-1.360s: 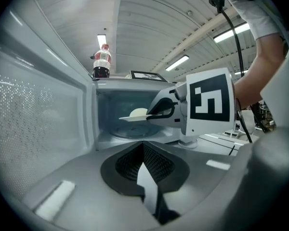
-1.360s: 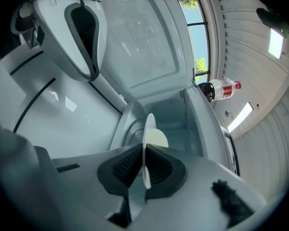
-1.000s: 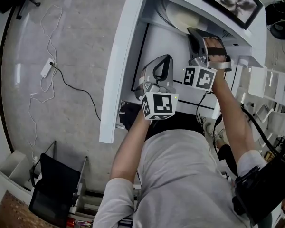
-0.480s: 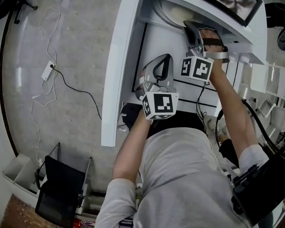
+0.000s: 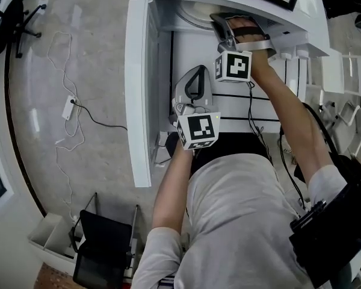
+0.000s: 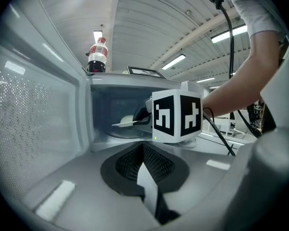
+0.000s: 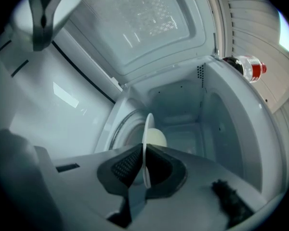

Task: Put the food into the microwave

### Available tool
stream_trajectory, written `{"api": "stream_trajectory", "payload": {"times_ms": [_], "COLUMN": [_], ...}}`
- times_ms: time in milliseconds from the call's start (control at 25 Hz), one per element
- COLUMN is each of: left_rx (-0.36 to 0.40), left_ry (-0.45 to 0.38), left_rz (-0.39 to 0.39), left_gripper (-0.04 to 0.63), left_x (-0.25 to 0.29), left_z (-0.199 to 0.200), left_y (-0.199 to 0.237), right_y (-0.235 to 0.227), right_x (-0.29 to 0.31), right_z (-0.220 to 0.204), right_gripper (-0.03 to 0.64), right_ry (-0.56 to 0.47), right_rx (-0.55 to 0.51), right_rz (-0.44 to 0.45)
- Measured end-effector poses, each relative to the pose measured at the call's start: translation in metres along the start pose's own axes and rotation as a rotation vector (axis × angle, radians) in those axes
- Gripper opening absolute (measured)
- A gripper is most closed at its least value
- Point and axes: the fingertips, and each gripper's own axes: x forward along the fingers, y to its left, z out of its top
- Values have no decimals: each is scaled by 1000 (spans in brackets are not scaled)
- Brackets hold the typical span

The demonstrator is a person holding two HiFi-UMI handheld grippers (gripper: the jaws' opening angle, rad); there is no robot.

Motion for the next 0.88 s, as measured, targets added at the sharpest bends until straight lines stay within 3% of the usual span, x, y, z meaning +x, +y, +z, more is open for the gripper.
{"api": "stream_trajectory", "payload": {"times_ms": [720, 880], "left_rx": [0, -3], "left_ry": [17, 26], "left_rz": [-9, -11], "left_gripper": [8, 8], "left_x": [6, 5], "left_z": [-4, -5], "left_y": [-4, -5], "right_y": [3, 4], "right_x": [36, 43], "right_z": [-19, -23], "right_gripper": [20, 21], "right_ry": [54, 75], "right_rx": [-7, 37], "right_rz": [32, 95]}}
